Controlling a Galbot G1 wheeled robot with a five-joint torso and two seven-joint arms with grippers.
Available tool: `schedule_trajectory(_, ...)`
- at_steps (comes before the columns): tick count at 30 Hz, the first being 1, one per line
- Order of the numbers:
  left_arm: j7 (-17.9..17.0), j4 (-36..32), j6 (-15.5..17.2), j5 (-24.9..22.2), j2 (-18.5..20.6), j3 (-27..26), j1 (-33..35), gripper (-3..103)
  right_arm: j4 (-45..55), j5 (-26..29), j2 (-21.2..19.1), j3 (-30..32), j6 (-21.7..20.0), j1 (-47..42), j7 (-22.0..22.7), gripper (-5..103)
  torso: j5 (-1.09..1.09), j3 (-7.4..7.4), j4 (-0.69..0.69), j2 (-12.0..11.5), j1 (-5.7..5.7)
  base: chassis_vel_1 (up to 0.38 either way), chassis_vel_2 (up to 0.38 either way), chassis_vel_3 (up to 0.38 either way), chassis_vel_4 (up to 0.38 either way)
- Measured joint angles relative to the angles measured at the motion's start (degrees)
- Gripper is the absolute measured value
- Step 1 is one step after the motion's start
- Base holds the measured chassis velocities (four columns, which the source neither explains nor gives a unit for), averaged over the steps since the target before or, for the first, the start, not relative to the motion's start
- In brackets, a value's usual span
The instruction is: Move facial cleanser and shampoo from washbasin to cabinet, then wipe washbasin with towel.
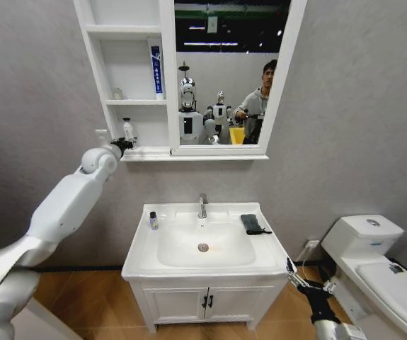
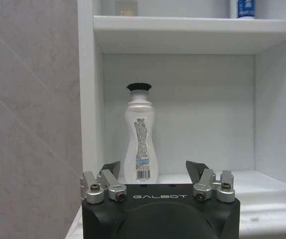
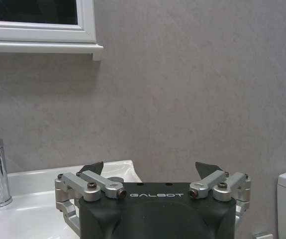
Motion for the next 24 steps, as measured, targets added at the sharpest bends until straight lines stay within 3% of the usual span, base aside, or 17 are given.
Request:
schedule_trajectory(1,0.00,0.00,0.00,0.00,0.00,0.00,0.00,72,0.00,0.00,0.00,0.00,0.00,0.00,0.00,100,0.00,0.00,0.00,0.00,0.00,0.000,0.000,0.000,0.000)
schedule_trajectory(4,4.27,-11.18,-2.77,-0.86,6.74,-3.92,10.57,88,0.00,-0.31,-0.16,-0.37,-0.15,0.11,0.06,100,0.00,0.00,0.02,0.00,-0.01,0.000,0.000,0.000,0.000)
schedule_trajectory(5,4.27,-11.18,-2.77,-0.86,6.74,-3.92,10.57,88,0.00,-0.31,-0.16,-0.37,-0.15,0.11,0.06,100,0.00,0.00,0.02,0.00,-0.01,0.000,0.000,0.000,0.000)
schedule_trajectory(7,6.76,-15.56,-5.88,1.68,9.82,-5.83,18.44,97,0.00,-0.54,0.01,-0.58,-0.24,0.19,0.12,100,0.03,-0.01,0.02,0.01,-0.02,0.000,0.000,0.000,0.000)
schedule_trajectory(10,6.81,-17.65,-8.00,4.28,9.96,-7.22,25.03,99,0.00,-0.91,0.38,-0.80,-0.25,0.25,0.14,100,0.00,0.00,0.01,0.01,-0.01,0.000,0.000,0.000,0.000)
schedule_trajectory(12,6.28,-18.15,-8.80,5.85,9.14,-7.57,28.41,100,0.00,-1.10,0.66,-0.88,-0.23,0.18,0.14,100,0.04,-0.01,0.00,0.01,-0.01,0.000,0.000,0.000,0.000)
schedule_trajectory(15,4.25,-15.39,-11.09,12.05,4.80,-7.01,35.90,100,-0.05,-1.44,1.13,-0.71,0.27,-0.28,0.10,100,0.02,0.00,-0.02,0.01,-0.01,0.000,0.000,0.000,0.000)
schedule_trajectory(20,3.41,-9.69,-13.16,16.80,-0.73,-6.07,39.77,100,-0.22,-1.35,1.14,-0.04,0.74,-0.75,0.03,100,0.00,0.01,0.00,0.01,0.00,0.000,0.000,0.000,0.000)
schedule_trajectory(24,4.10,-2.21,-15.89,21.89,-8.38,-4.54,40.19,100,-0.34,-1.11,0.87,0.46,0.95,-1.02,0.01,100,0.01,0.01,-0.01,0.00,0.00,0.000,0.000,0.000,0.000)
